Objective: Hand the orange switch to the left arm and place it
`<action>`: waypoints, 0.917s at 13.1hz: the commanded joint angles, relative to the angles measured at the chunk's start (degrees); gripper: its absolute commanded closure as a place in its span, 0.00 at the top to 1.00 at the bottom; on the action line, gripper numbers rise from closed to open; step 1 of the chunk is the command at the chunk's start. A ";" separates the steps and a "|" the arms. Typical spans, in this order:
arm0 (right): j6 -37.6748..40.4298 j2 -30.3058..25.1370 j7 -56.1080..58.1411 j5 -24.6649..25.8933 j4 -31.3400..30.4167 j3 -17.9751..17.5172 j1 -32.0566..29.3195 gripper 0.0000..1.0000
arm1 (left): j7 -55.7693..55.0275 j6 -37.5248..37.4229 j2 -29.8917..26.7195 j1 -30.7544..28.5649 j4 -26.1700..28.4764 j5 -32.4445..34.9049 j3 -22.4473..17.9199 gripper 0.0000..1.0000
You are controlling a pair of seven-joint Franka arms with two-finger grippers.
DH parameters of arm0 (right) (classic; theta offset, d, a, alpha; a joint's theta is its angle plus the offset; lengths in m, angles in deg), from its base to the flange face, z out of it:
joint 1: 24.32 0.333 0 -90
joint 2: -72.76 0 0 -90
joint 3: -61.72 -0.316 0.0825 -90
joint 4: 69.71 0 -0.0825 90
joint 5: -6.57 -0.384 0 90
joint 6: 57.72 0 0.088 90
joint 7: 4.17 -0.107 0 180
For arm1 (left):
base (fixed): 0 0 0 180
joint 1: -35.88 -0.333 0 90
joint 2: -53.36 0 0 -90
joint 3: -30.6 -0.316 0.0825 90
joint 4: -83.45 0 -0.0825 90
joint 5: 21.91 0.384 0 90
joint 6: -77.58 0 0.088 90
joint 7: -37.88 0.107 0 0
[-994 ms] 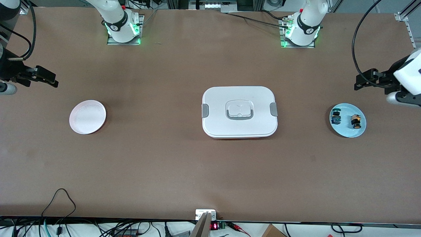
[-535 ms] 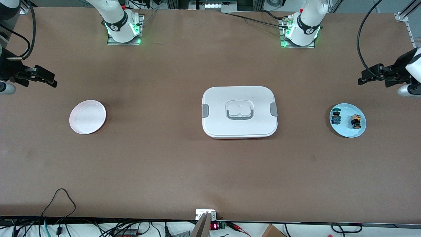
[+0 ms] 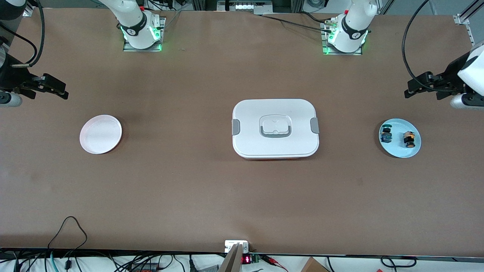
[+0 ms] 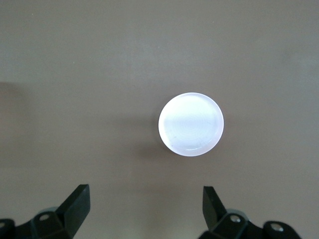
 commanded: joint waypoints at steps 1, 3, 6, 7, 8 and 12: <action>0.89 -1.43 0.09 0.83 -1.30 -0.28 -0.11 1.00 | -0.69 -0.42 2.14 0.16 -2.99 0.42 -0.03 1.00; 0.11 -2.65 0.09 0.83 -3.49 -0.19 -0.29 1.00 | -0.52 -0.60 1.96 -0.10 -2.99 0.34 -0.12 1.00; -0.43 -2.66 0.18 0.83 -3.06 -0.36 -0.11 1.00 | 0.10 -0.42 2.22 0.06 -3.08 0.16 -0.30 1.00; -0.43 -2.66 0.26 0.92 -2.98 -0.36 -0.11 1.00 | 0.10 -0.34 2.22 0.42 -3.08 0.16 -0.21 1.00; -0.34 -2.66 0.44 0.92 -2.97 -0.28 -0.11 1.00 | 0.10 -0.33 2.49 0.33 -3.08 0.33 -0.21 1.00; 0.19 -2.66 0.97 0.92 -2.80 -0.36 -0.20 1.00 | 0.18 -0.33 3.10 0.24 -3.08 0.25 -0.21 1.00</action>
